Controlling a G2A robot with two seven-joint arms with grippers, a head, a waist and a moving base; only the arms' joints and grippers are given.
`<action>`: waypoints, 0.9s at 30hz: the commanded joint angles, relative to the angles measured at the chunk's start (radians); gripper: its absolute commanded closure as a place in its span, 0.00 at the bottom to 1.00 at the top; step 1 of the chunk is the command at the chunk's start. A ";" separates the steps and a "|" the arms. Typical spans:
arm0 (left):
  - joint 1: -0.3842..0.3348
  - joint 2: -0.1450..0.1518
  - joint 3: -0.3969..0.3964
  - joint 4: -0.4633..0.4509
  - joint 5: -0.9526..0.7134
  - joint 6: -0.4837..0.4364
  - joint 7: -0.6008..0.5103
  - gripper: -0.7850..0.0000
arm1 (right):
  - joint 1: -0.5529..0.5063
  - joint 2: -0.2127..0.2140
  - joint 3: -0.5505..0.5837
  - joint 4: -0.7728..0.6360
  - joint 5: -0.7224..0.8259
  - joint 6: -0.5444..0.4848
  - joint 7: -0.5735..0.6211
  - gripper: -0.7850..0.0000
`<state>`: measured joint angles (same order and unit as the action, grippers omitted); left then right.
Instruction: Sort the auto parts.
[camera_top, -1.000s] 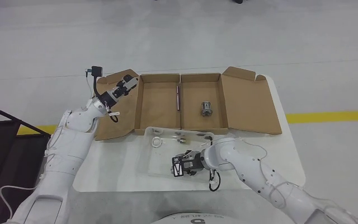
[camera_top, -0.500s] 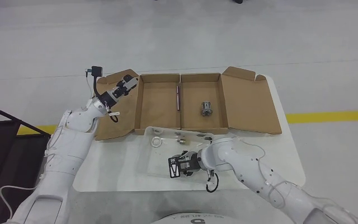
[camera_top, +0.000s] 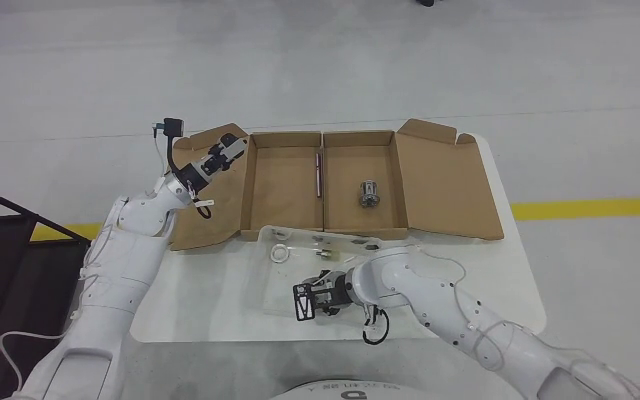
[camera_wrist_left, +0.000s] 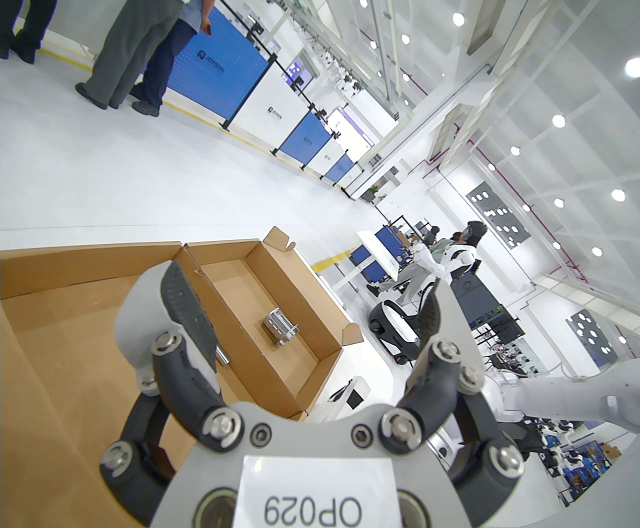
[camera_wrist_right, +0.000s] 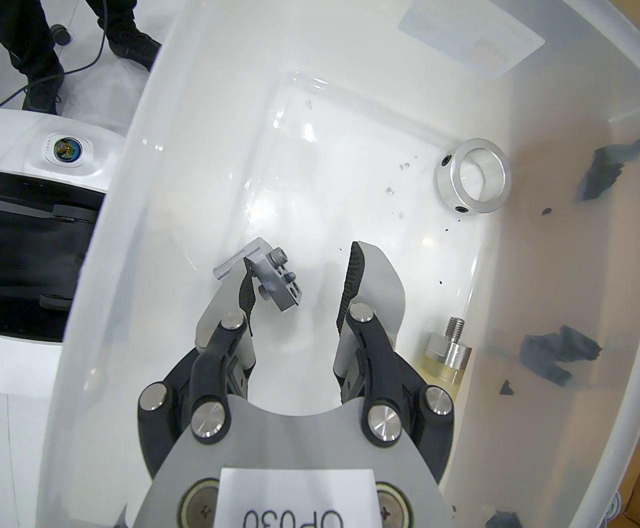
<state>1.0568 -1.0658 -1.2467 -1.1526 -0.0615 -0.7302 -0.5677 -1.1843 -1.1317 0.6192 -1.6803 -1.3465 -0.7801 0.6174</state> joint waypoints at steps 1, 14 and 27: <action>0.000 0.000 0.000 0.000 0.000 0.000 0.000 0.00 | 0.005 -0.002 -0.002 0.003 0.004 0.002 0.006 0.55; 0.000 0.000 0.000 0.000 0.000 0.000 0.000 0.00 | 0.030 -0.013 -0.014 0.039 0.029 0.018 0.028 1.00; 0.000 0.000 0.000 0.000 0.000 0.000 0.000 0.00 | -0.052 0.043 0.175 -0.028 0.127 -0.051 -0.227 1.00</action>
<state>1.0568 -1.0658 -1.2467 -1.1526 -0.0615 -0.7302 -0.5677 -1.2240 -1.0965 0.7654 -1.7050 -1.2322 -0.8123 0.4249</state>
